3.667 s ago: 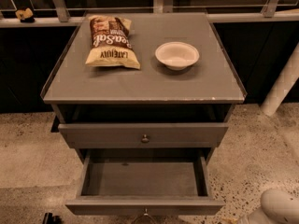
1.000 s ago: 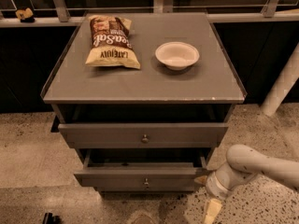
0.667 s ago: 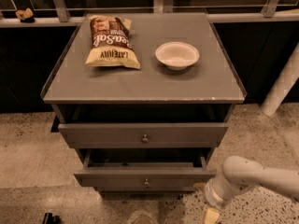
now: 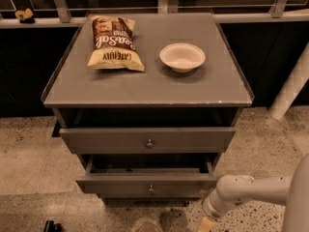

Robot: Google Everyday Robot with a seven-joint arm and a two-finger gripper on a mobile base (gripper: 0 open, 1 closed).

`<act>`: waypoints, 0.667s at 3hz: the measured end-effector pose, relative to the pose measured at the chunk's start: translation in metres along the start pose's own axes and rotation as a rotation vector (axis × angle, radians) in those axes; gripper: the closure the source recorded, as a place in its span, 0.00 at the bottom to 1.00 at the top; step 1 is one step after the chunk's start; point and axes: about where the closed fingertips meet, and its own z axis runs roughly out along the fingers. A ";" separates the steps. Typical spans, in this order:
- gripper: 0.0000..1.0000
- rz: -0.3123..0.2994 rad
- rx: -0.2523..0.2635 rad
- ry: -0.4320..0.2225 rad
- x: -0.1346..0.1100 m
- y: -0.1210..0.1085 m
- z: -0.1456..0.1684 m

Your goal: Close middle drawer

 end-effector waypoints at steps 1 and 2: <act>0.00 0.106 0.080 -0.022 -0.006 -0.038 0.014; 0.00 0.190 0.131 -0.072 -0.015 -0.073 0.012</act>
Offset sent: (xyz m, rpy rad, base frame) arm 0.1211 -0.0159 -0.0070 0.0694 -0.1274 -0.3535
